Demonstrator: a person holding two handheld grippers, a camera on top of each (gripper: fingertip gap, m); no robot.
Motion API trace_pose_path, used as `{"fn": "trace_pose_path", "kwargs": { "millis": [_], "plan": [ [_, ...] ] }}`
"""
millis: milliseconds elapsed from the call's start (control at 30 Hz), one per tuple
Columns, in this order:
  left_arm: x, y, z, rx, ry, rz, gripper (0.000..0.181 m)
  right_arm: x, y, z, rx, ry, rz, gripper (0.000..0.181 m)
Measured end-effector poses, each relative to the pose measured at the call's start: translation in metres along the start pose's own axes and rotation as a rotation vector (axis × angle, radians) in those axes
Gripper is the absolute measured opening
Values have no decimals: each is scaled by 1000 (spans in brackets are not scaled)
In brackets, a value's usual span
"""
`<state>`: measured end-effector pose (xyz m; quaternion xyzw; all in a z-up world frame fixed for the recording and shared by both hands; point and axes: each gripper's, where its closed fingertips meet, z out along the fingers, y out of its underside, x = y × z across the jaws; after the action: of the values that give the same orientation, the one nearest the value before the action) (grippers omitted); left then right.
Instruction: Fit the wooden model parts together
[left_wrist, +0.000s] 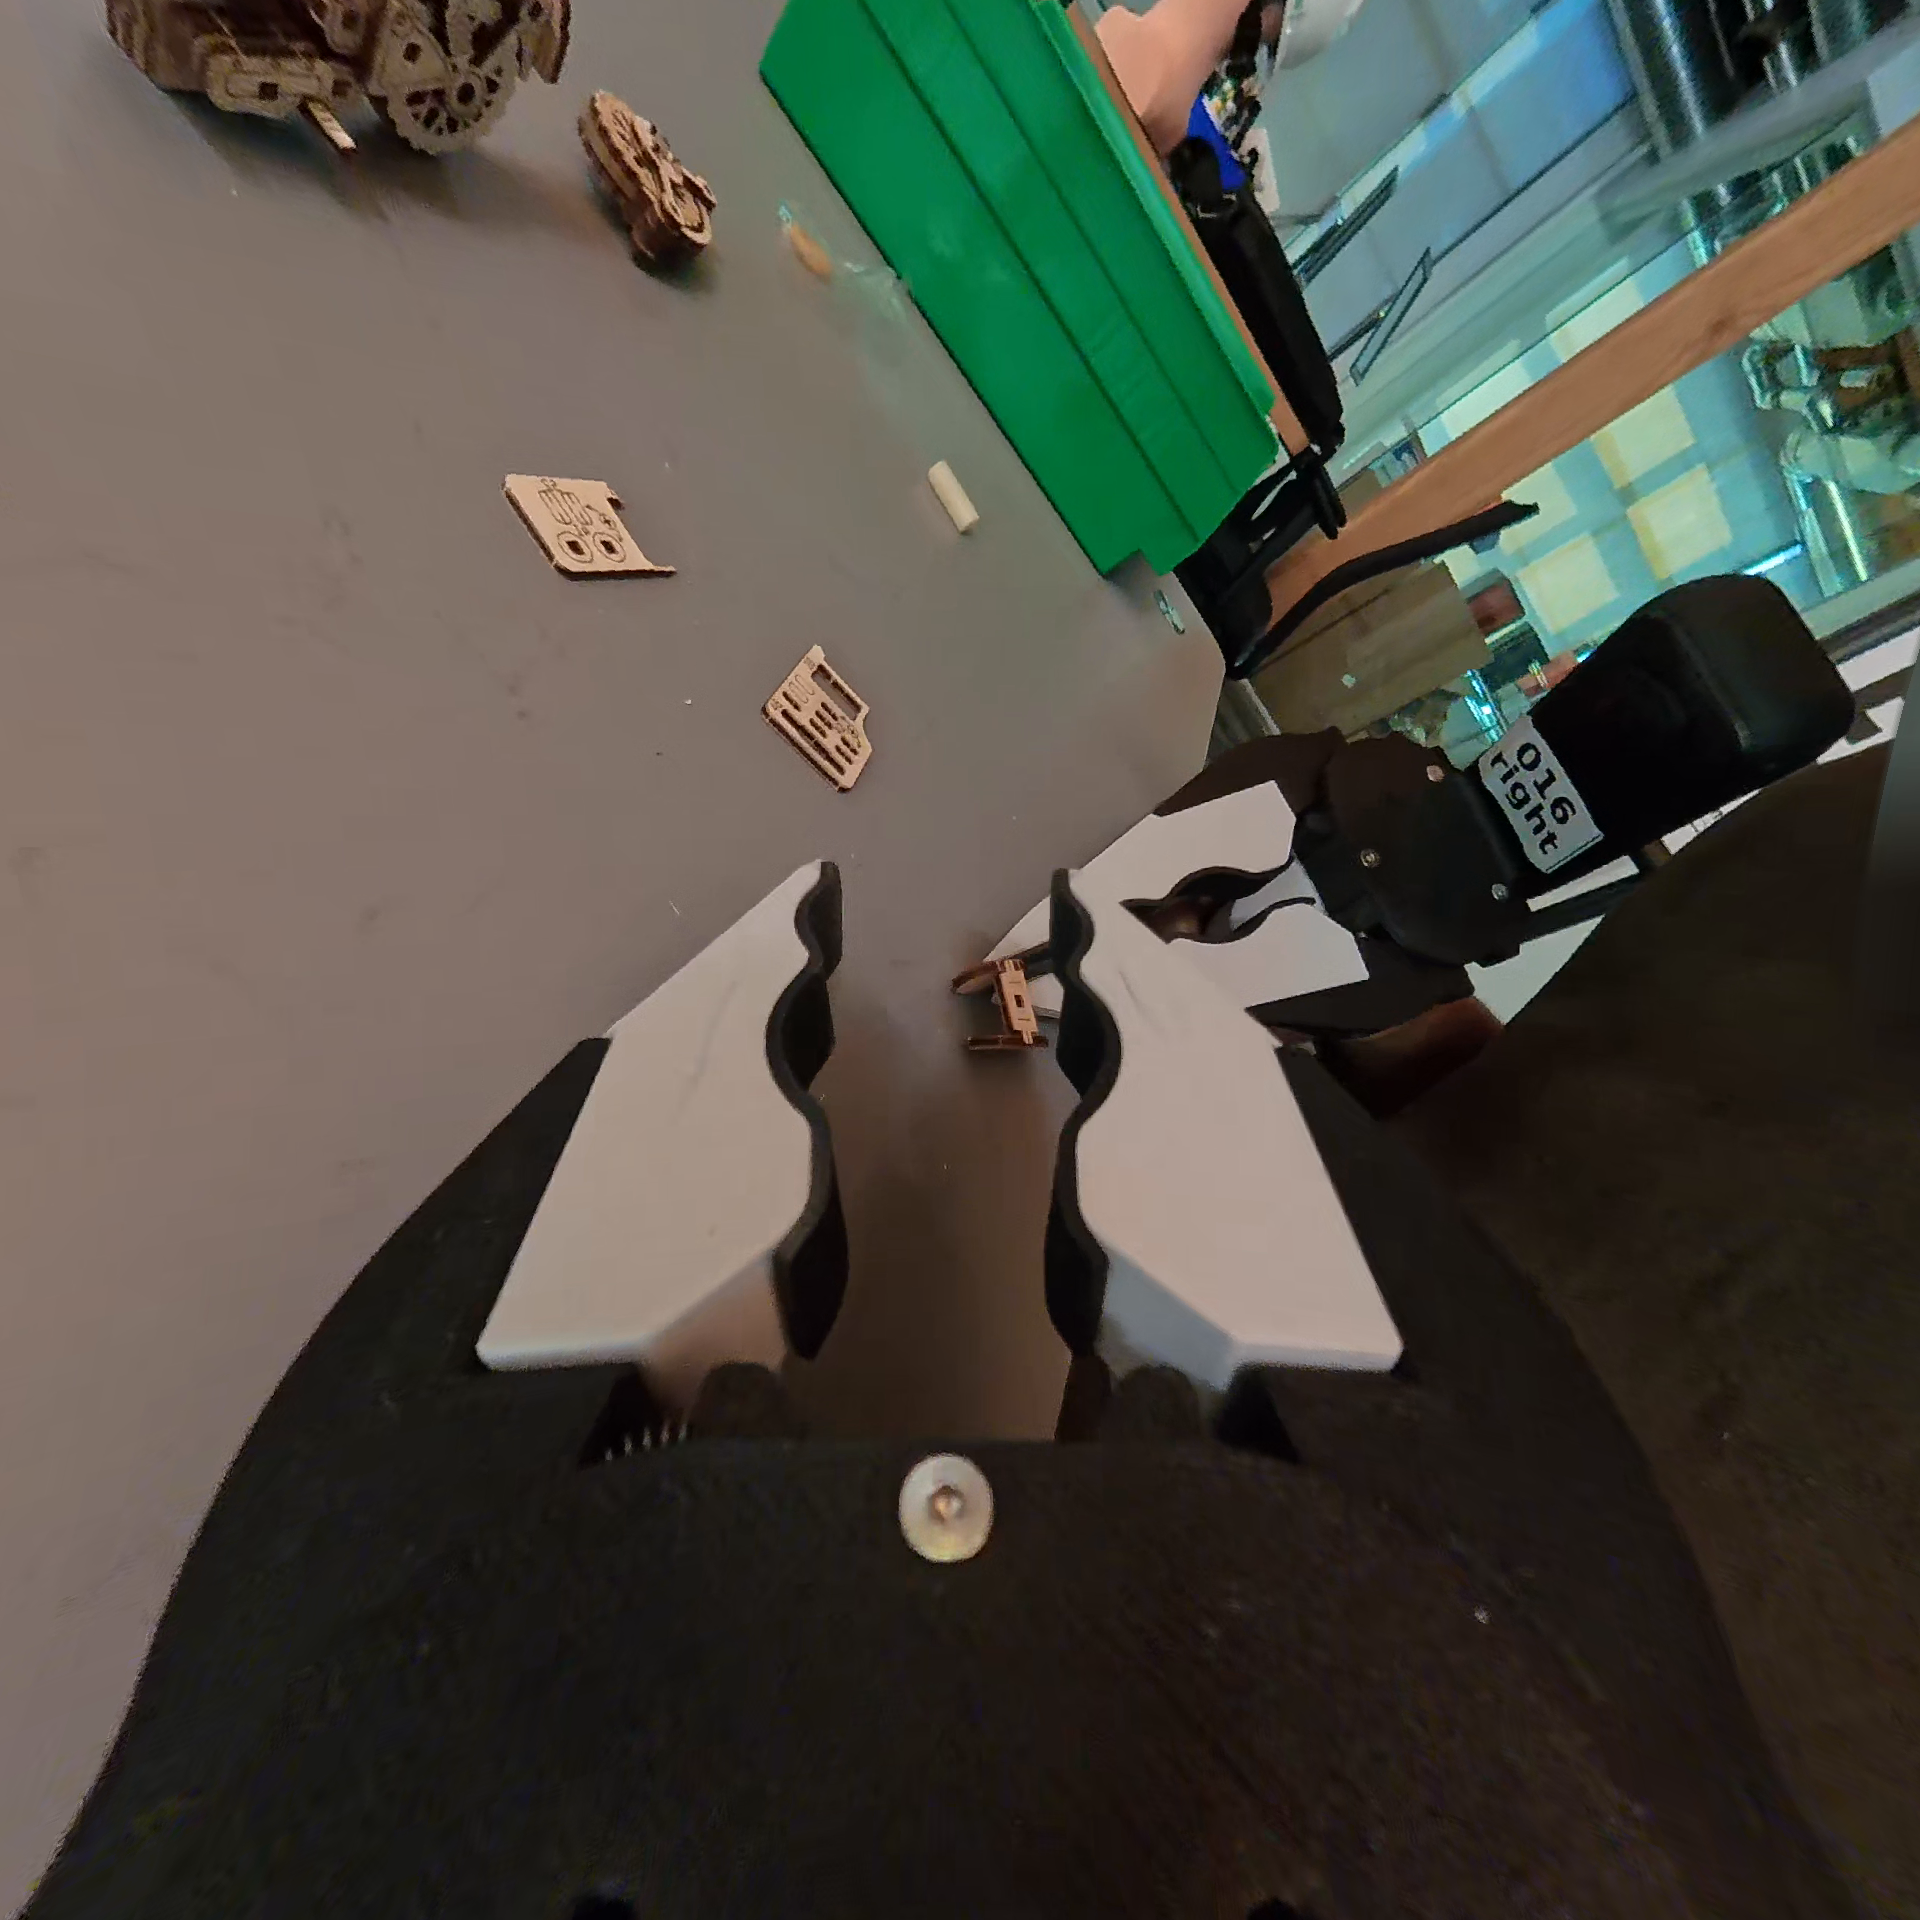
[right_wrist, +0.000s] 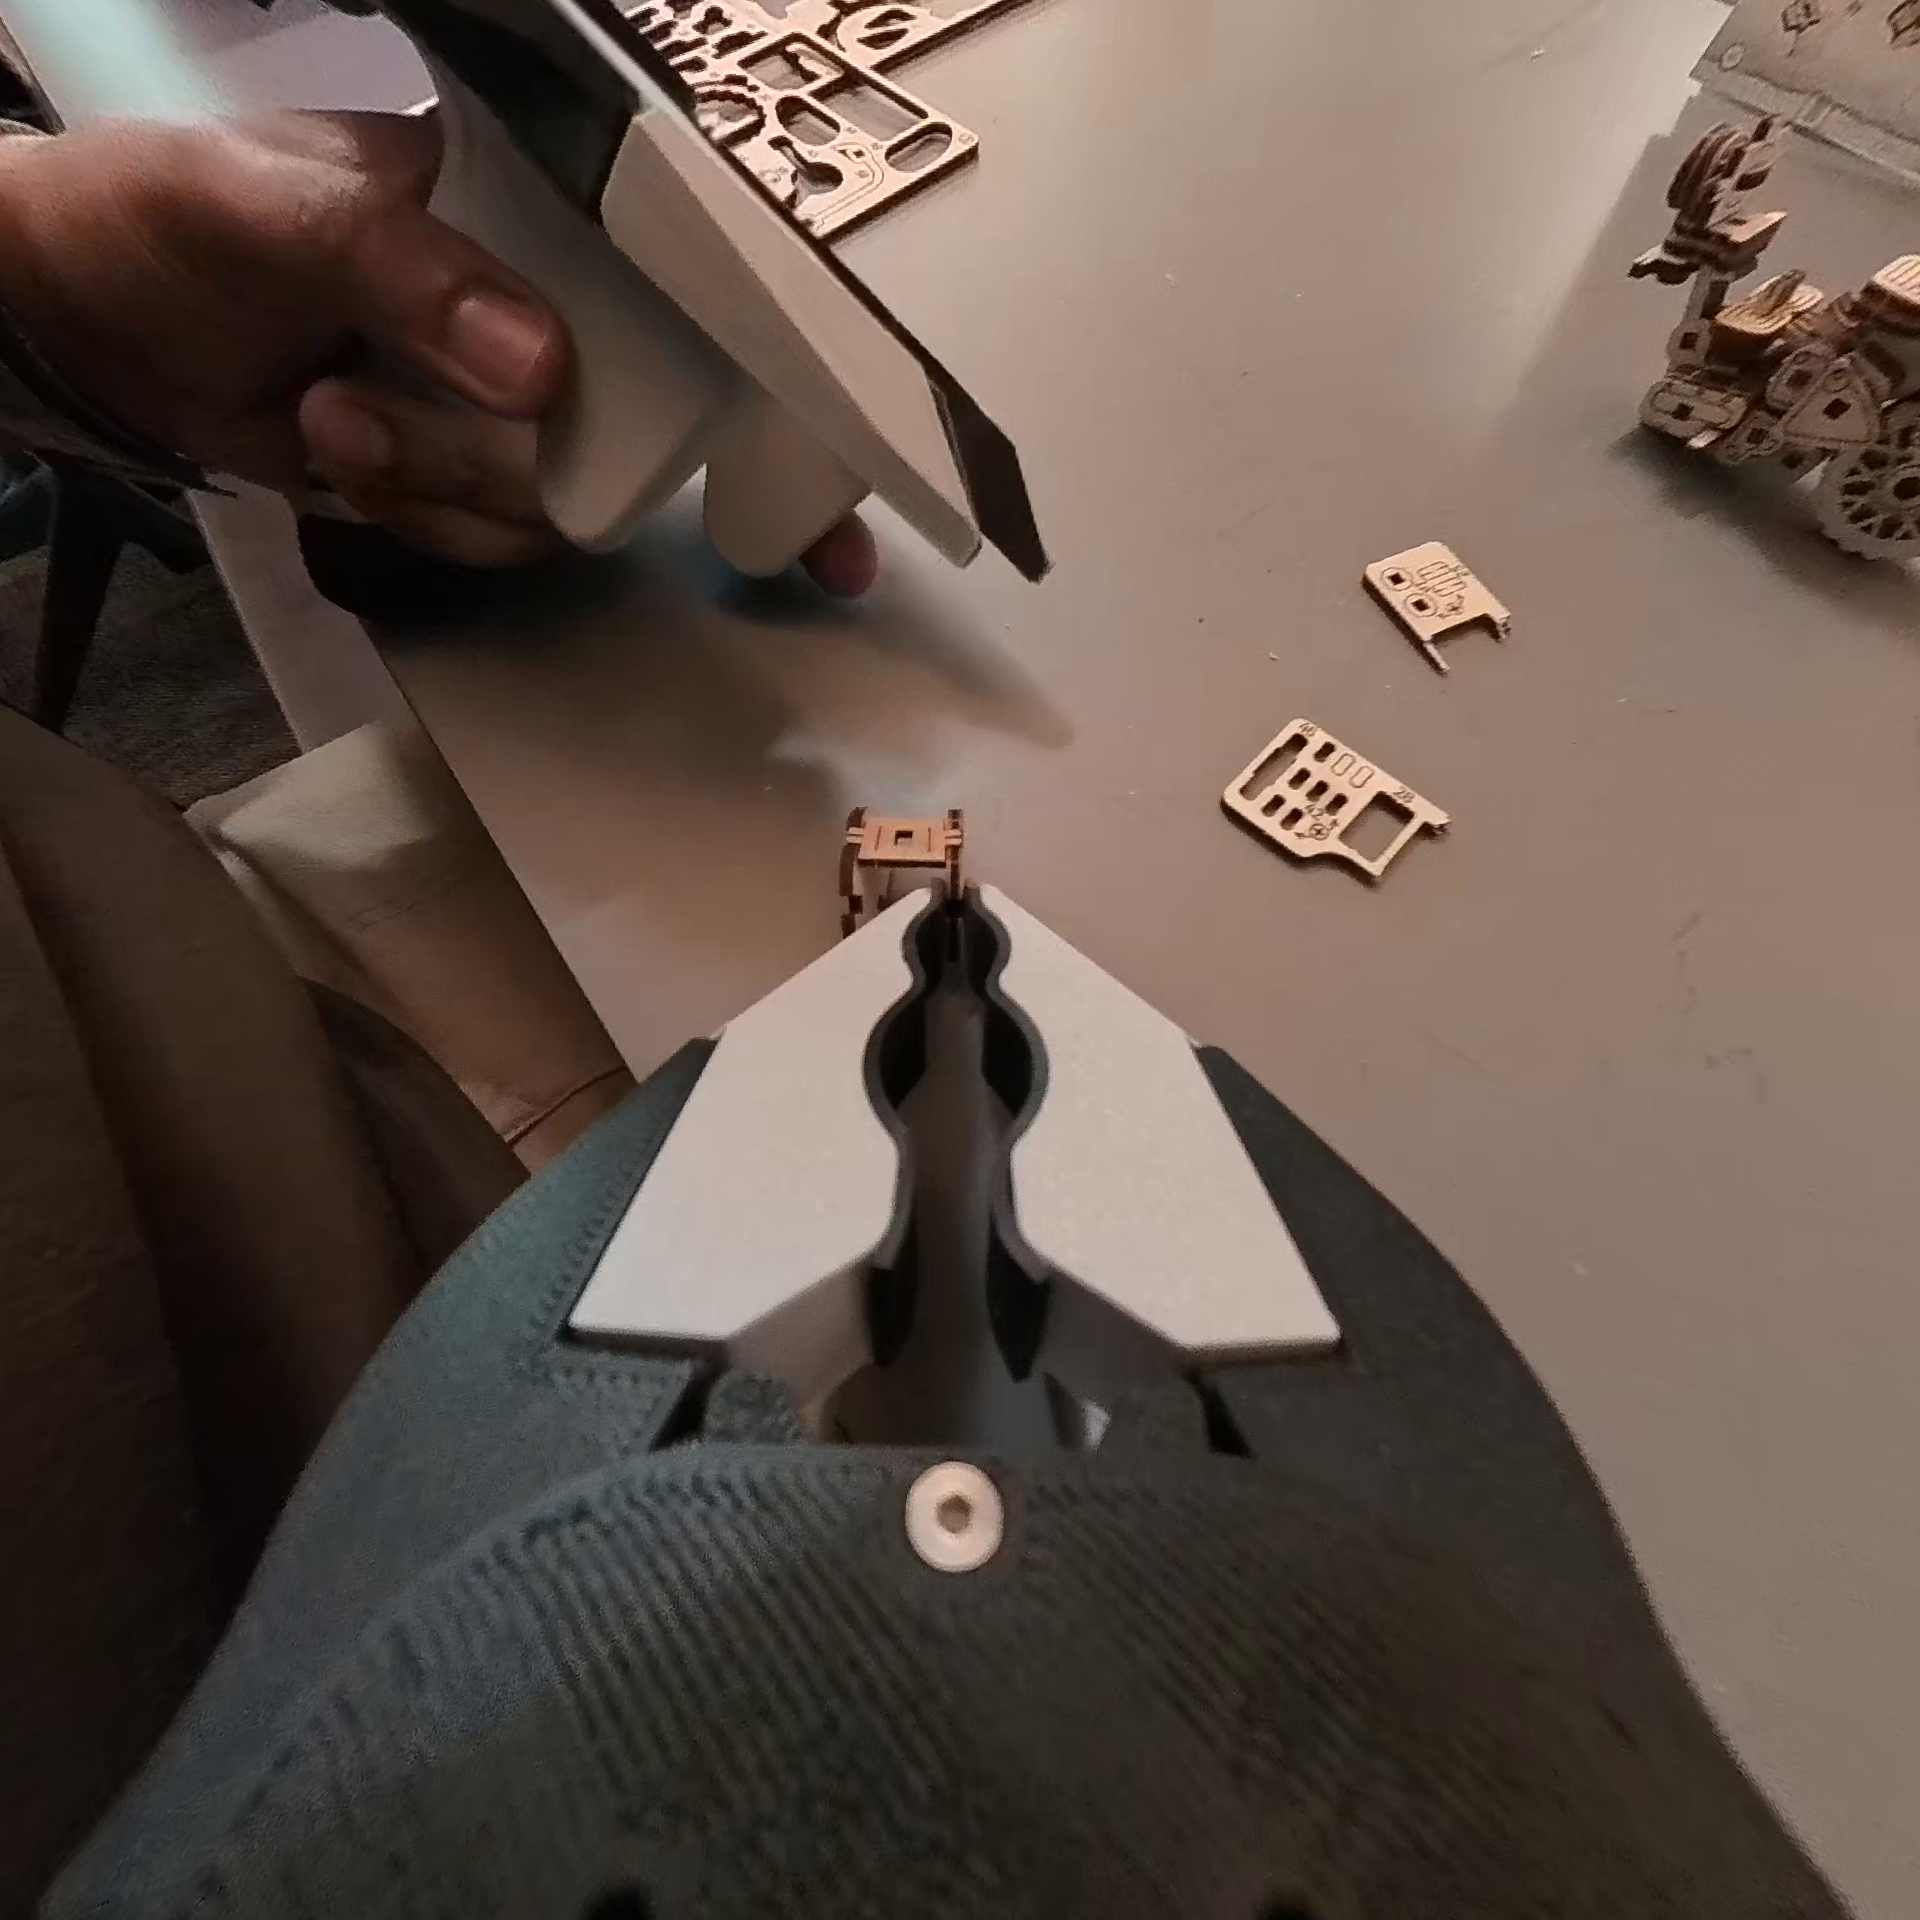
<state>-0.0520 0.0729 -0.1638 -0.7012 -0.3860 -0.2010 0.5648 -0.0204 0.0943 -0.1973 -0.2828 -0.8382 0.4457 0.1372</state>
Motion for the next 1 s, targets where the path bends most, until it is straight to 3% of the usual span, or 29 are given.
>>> {"fn": "trace_pose_path", "kwargs": {
  "millis": [1000],
  "plan": [
    [1,1,1,-11,20,-15,46,0,0,0,-2,-5,11,1]
  ]
}}
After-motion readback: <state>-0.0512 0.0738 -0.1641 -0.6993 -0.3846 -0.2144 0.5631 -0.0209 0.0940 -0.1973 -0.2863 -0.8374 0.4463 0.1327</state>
